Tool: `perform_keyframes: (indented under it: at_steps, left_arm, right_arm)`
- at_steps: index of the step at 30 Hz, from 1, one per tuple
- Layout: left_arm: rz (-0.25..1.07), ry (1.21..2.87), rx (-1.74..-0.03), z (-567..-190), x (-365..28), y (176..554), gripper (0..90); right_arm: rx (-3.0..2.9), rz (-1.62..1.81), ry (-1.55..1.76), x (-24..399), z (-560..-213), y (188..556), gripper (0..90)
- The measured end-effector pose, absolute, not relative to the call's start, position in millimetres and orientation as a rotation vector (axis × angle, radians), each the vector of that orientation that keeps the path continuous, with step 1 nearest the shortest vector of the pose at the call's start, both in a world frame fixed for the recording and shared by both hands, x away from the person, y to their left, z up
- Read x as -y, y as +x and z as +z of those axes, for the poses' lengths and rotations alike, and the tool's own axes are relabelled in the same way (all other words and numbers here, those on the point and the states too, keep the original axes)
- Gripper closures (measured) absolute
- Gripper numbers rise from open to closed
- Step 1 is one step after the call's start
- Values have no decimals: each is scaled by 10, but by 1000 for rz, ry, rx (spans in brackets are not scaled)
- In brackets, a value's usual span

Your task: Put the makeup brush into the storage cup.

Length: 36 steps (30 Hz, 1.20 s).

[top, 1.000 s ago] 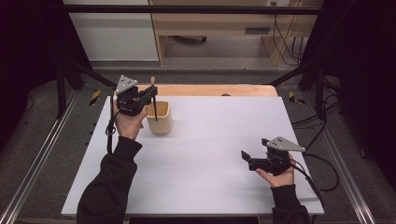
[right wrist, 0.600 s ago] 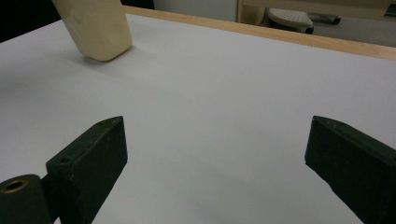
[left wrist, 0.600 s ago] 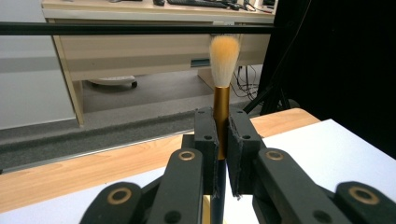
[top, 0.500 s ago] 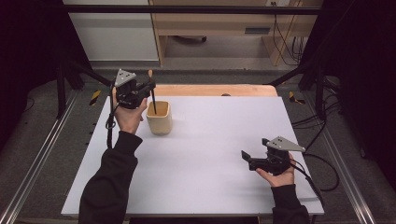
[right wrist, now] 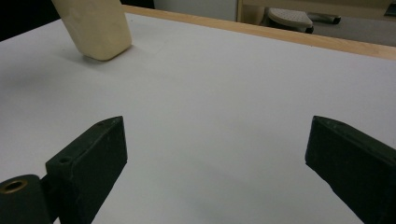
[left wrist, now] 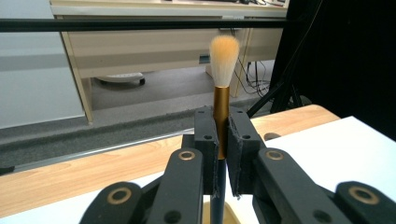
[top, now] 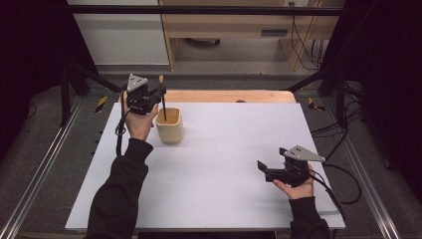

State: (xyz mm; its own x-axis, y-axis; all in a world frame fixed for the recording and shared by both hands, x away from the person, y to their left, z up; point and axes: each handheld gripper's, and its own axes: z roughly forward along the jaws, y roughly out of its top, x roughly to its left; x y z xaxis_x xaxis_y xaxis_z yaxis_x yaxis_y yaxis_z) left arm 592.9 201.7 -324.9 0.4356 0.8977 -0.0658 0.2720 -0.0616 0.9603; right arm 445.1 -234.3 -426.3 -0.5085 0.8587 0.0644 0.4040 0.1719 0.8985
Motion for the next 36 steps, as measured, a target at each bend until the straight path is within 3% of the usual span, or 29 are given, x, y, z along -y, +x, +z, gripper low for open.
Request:
perform_keyframes:
  at_steps: [36]
  left_arm:
    - [673,1713,-1080,-3784,-1943,5962,831]
  right_arm:
    - [-2001,1291,1182,2321,-4292,4461,58]
